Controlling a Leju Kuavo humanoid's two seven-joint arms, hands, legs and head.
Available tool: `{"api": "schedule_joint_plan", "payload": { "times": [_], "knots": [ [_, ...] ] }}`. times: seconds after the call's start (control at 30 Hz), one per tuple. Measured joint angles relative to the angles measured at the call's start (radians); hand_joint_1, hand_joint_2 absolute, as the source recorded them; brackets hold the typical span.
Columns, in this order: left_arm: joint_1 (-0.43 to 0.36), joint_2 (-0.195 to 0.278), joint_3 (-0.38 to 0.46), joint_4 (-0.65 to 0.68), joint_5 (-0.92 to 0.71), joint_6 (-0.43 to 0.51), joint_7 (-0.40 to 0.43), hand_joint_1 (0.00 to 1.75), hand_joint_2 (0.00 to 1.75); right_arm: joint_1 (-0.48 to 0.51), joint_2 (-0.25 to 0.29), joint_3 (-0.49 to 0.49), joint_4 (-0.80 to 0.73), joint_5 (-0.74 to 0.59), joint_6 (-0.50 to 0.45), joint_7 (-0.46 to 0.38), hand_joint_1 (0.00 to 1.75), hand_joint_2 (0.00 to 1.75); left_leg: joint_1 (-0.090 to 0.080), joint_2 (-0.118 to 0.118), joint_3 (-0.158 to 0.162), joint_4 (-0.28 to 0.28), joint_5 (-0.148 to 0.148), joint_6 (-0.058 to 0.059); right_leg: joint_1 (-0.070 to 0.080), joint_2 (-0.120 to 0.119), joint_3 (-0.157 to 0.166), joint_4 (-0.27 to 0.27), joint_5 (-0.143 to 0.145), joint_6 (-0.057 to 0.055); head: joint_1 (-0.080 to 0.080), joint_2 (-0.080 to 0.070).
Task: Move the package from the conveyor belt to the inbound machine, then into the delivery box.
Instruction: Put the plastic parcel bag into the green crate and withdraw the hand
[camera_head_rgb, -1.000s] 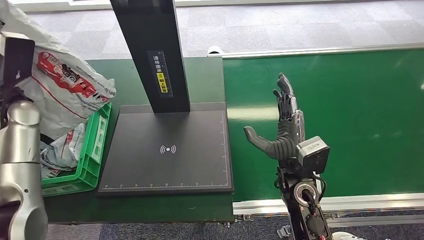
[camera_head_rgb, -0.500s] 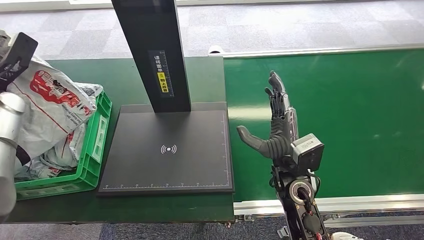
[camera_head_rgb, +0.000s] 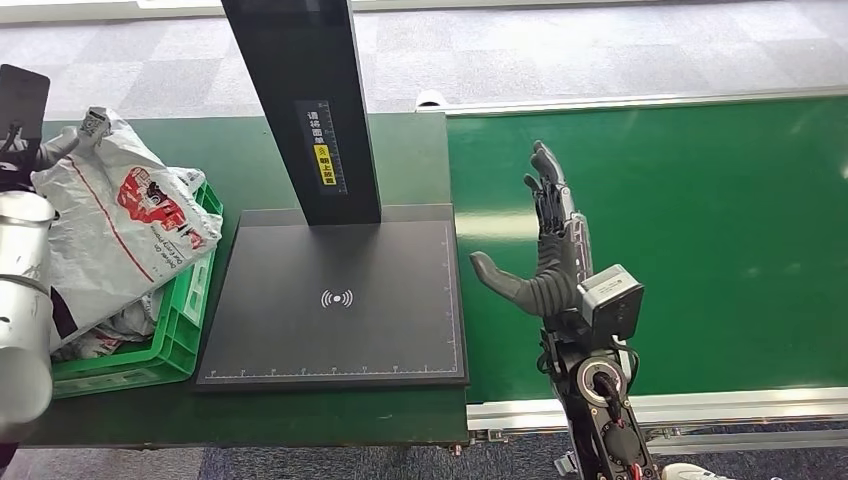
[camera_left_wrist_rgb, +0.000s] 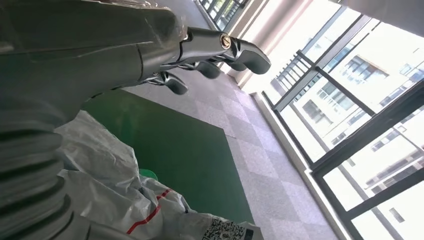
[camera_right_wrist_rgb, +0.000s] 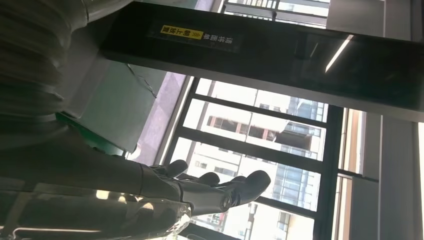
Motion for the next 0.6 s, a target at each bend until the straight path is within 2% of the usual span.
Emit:
{"api": "schedule_joint_plan", "payload": {
  "times": [0.07, 0.2, 0.3, 0.37, 0.43, 0.5, 0.53, 0.6],
  "knots": [
    [0.0, -0.006, 0.009, -0.001, 0.008, 0.014, -0.01, 0.0, 1.75, -0.001, 0.002, 0.0, 0.001, 0.0, 0.0, 0.0, 0.0, 1.75, 0.0, 0.0, 0.0, 0.0, 0.0, 0.0, 0.0, 0.0, 0.0, 0.0, 0.0, 0.0, 0.0, 0.0],
    [0.004, -0.017, 0.026, -0.008, 0.06, 0.06, -0.061, 0.0, 0.0, -0.001, 0.004, 0.0, 0.002, 0.0, 0.0, 0.0, 0.0, 1.75, 0.0, 0.0, 0.0, 0.0, 0.0, 0.0, 0.0, 0.0, 0.0, 0.0, 0.0, 0.0, 0.0, 0.0],
    [0.009, -0.03, 0.048, -0.03, 0.167, 0.096, -0.155, 0.0, 0.0, -0.002, 0.005, 0.001, 0.006, 0.001, -0.002, 0.0, 0.0, 1.75, 0.0, 0.0, 0.0, 0.0, 0.0, 0.0, 0.0, 0.0, 0.0, 0.0, 0.0, 0.0, 0.0, 0.0],
    [0.015, -0.044, 0.065, -0.054, 0.288, 0.073, -0.218, 0.0, 0.87, -0.004, 0.005, 0.001, 0.009, 0.001, -0.005, -0.002, 0.0, 1.75, 0.0, 0.0, 0.0, 0.0, 0.0, 0.0, 0.0, 0.0, 0.0, 0.0, 0.0, 0.0, 0.0, 0.0],
    [0.034, -0.064, 0.077, -0.099, 0.451, 0.002, -0.274, 0.0, 1.75, -0.007, 0.006, 0.001, 0.014, 0.001, -0.01, -0.006, 0.0, 1.75, 0.0, 0.0, 0.0, 0.0, 0.0, 0.0, 0.0, 0.0, 0.0, 0.0, 0.0, 0.0, 0.0, 0.0],
    [0.081, -0.092, 0.076, -0.189, 0.618, -0.051, -0.337, 0.0, 1.75, -0.01, 0.006, 0.002, 0.02, 0.001, -0.017, -0.009, 0.0, 1.75, -0.001, 0.0, 0.0, 0.0, 0.0, 0.0, -0.001, 0.0, 0.0, 0.0, 0.0, 0.0, 0.0, 0.0],
    [0.118, -0.109, 0.069, -0.257, 0.68, -0.045, -0.378, 0.0, 1.75, -0.011, 0.006, 0.002, 0.022, 0.001, -0.02, -0.009, 0.0, 1.75, -0.001, 0.001, 0.0, 0.0, 0.0, 0.0, -0.001, 0.001, 0.0, 0.0, 0.0, 0.0, 0.0, 0.0],
    [0.21, -0.143, 0.035, -0.425, 0.738, 0.039, -0.454, 0.0, 1.75, -0.012, 0.006, 0.001, 0.027, 0.001, -0.023, -0.01, 0.0, 1.75, -0.001, 0.002, 0.0, 0.0, -0.001, 0.0, -0.001, 0.002, 0.0, 0.0, 0.0, 0.0, 0.0, 0.0]
  ]
}}
